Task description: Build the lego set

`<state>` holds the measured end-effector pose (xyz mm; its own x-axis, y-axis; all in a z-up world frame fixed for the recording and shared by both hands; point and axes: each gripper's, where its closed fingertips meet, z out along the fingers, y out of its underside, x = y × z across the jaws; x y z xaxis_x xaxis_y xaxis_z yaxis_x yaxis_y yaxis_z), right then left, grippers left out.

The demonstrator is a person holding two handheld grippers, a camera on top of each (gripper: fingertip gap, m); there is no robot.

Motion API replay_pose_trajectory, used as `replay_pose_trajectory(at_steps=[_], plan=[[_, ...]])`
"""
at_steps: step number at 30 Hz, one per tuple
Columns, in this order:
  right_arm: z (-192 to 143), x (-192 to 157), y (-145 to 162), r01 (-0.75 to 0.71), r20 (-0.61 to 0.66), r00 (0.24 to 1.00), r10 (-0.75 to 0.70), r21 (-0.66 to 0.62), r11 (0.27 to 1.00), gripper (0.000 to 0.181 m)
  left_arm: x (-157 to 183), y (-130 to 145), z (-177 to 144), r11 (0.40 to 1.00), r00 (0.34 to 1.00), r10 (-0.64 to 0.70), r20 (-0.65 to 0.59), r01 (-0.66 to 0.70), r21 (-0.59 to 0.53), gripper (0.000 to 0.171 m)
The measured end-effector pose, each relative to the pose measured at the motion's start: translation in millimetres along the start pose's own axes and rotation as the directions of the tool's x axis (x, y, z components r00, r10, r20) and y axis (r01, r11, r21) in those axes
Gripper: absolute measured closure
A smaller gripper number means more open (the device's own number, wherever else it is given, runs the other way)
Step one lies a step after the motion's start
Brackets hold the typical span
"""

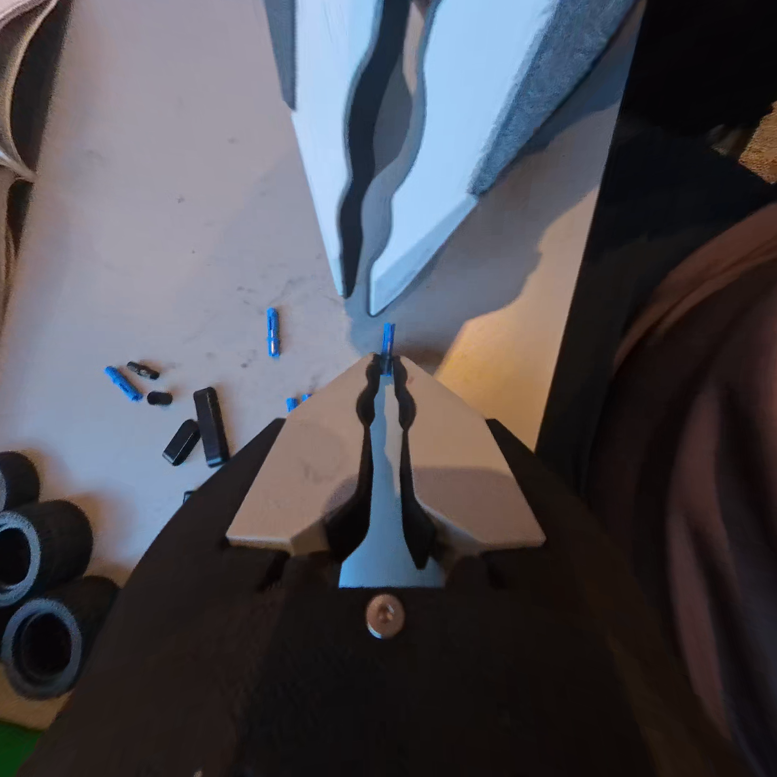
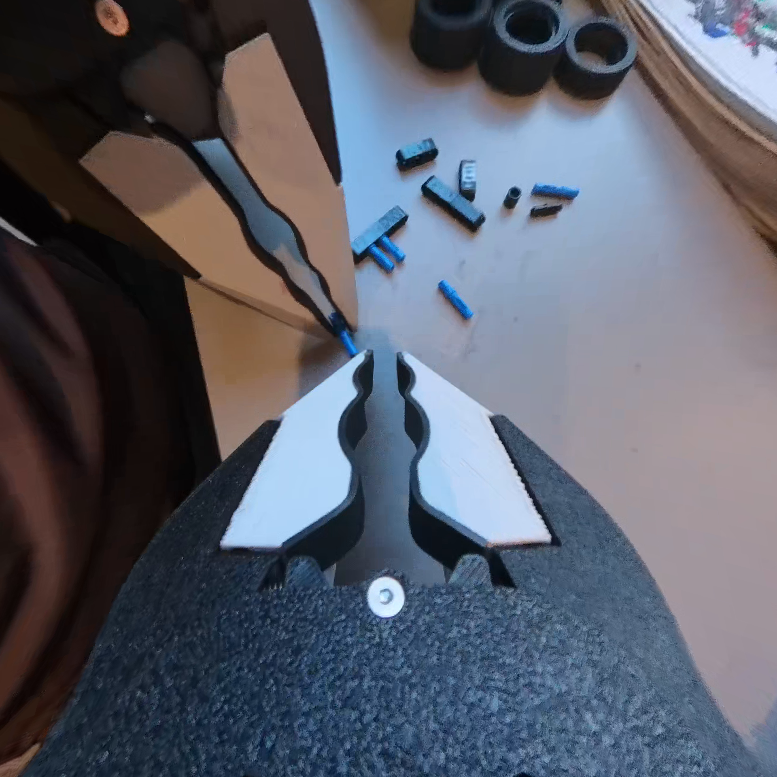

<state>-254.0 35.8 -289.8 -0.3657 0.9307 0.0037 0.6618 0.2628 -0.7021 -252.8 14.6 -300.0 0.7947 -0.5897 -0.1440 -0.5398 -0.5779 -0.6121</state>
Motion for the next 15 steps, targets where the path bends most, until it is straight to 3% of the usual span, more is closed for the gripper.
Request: replay_pose_trajectory(at_steps=[5,9,15], plan=[[-13.3,-1.7,2.4,-0.075,0.008,0.997,0.074,0.039,0.996,0.17,4.6,-6.2,4.4,0.998,0.997,-0.023,-0.079,0.018,-0.054,0.156],[-17.9,-5.0,5.7,-0.007,0.022,1.0,0.006,0.035,0.999,0.166,9.6,-8.5,5.3,0.999,0.996,0.015,-0.093,-0.02,-0.048,0.158],[-10.0,-20.8,6.1,0.15,0.146,0.977,-0.156,0.052,0.987,0.161,14.6,-7.4,3.4,1.0,0.988,0.031,-0.151,-0.03,0.006,0.157]])
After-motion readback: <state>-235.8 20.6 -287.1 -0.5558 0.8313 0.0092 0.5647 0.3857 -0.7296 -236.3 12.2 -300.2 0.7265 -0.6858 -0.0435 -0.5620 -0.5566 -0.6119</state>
